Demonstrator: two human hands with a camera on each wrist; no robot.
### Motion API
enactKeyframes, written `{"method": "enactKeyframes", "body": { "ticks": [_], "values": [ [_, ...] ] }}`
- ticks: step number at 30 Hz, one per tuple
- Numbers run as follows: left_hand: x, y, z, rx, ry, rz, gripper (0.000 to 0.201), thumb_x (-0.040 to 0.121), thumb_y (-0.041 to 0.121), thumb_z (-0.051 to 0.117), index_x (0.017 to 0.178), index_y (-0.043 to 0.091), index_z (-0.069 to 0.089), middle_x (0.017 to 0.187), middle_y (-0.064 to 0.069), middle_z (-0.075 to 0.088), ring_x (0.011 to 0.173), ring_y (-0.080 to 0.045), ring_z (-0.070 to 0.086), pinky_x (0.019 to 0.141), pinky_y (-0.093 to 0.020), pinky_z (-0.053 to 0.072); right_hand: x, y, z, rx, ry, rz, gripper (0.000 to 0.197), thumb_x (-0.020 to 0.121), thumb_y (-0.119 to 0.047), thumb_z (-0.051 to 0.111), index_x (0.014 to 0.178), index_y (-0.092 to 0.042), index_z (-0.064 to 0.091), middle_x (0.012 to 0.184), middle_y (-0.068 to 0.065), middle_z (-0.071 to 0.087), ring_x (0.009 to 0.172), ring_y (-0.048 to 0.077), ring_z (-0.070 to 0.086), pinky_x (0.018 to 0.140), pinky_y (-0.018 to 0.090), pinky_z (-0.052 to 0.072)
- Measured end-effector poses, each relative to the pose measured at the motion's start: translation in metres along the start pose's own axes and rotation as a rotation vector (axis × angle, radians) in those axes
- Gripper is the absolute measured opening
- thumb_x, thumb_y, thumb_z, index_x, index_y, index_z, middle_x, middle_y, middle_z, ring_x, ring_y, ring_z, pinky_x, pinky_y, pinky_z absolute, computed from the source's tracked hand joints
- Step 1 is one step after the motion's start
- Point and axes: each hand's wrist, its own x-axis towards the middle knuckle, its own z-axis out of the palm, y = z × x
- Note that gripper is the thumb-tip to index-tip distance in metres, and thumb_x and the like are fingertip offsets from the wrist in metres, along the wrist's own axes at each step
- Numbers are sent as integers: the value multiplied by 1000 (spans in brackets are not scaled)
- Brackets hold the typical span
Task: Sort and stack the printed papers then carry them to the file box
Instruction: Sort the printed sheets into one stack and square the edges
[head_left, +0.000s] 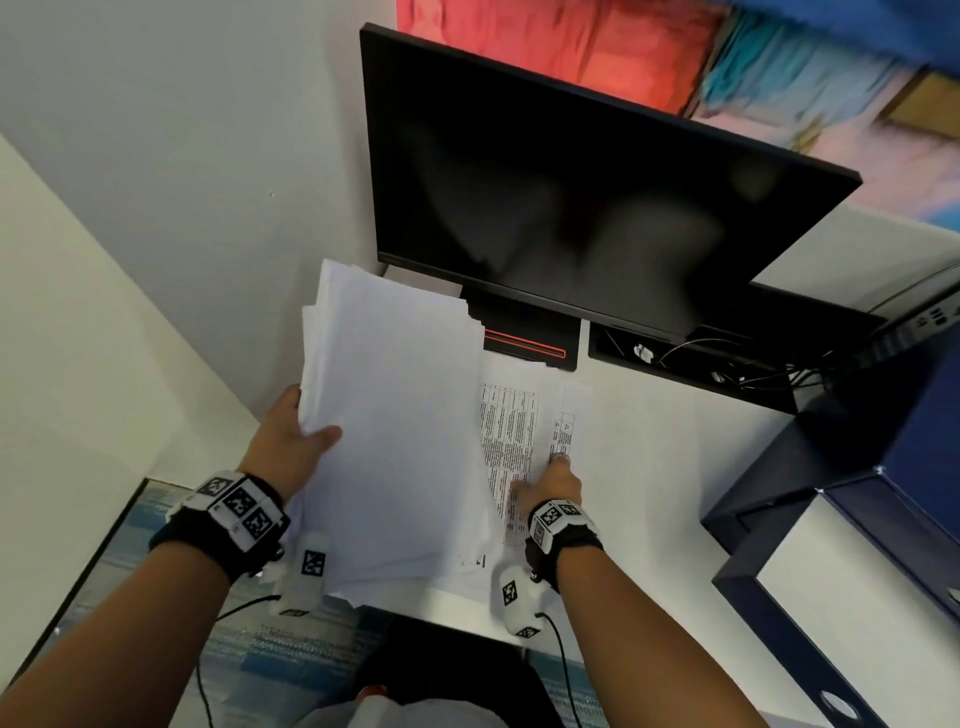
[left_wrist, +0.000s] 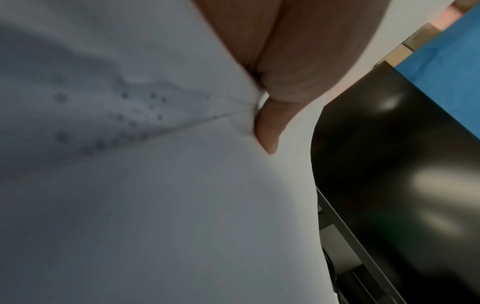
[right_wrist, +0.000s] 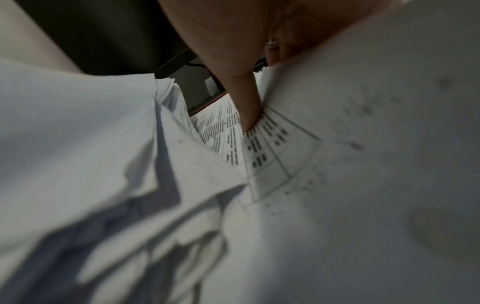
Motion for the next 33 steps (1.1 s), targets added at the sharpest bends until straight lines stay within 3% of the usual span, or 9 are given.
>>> {"method": "enactKeyframes", "body": {
  "ticks": [3,7,14,17,20,23,27,29,33],
  "values": [
    [3,-4,7,-59,-32,-19,46,85,0,70,126,10,52,115,-9,65,99,-27,62,86,-38,50,-7,2,-19,35,20,-3,43,91,-15,63,130,-2,50,127,17,60,109,33,63,79,25,49],
    [6,-12,18,-96,-60,-67,47,82,-1,73,121,20,55,116,-9,67,105,-33,64,95,-54,51,-22,-1,-66,28,179,-66,40,93,-16,57,131,-3,56,122,24,63,106,40,64,89,36,53],
    [7,-27,47,63,-111,-157,44,82,6,74,121,6,54,117,-14,64,105,-33,62,96,-47,49,-60,-45,-168,5,556,-321,26,94,-24,63,107,-3,69,94,19,68,93,36,62,80,32,47],
    [4,-28,60,107,-119,-201,48,85,11,72,127,3,51,122,-15,61,106,-32,59,91,-42,47,-62,-52,-187,180,512,-369,20,88,-24,70,91,-4,69,78,8,64,76,25,60,67,23,43],
    [1,-26,69,124,-121,-241,43,92,17,64,130,3,48,124,-14,60,105,-31,58,88,-38,47,-53,-51,-165,279,345,-324,19,87,-19,71,80,-5,61,73,6,64,62,18,63,47,19,48],
    [4,-22,68,136,-121,-264,44,98,26,53,134,0,47,132,-17,57,114,-35,58,93,-39,47,-33,-42,-113,245,164,-272,16,86,-16,70,100,-8,65,95,11,73,81,25,71,70,29,59],
    [5,-15,70,108,-106,-348,54,102,39,42,141,1,40,139,-15,53,125,-36,52,102,-37,40,-15,-29,-46,88,-36,-163,55,92,-8,56,145,-9,41,139,13,55,126,29,55,99,25,42],
    [3,-12,76,126,-128,-354,53,100,35,49,140,2,36,131,-20,57,114,-37,59,90,-36,45,-16,-26,-22,-126,-117,-220,56,94,-7,48,148,-7,35,149,14,43,136,32,43,111,32,36],
    [0,-13,76,241,-120,-280,42,95,18,56,130,8,35,110,-19,63,84,-34,63,70,-38,52,-17,-19,0,-289,-104,-316,51,89,-19,54,139,-10,44,143,13,43,133,38,40,109,42,39]
  ]
}}
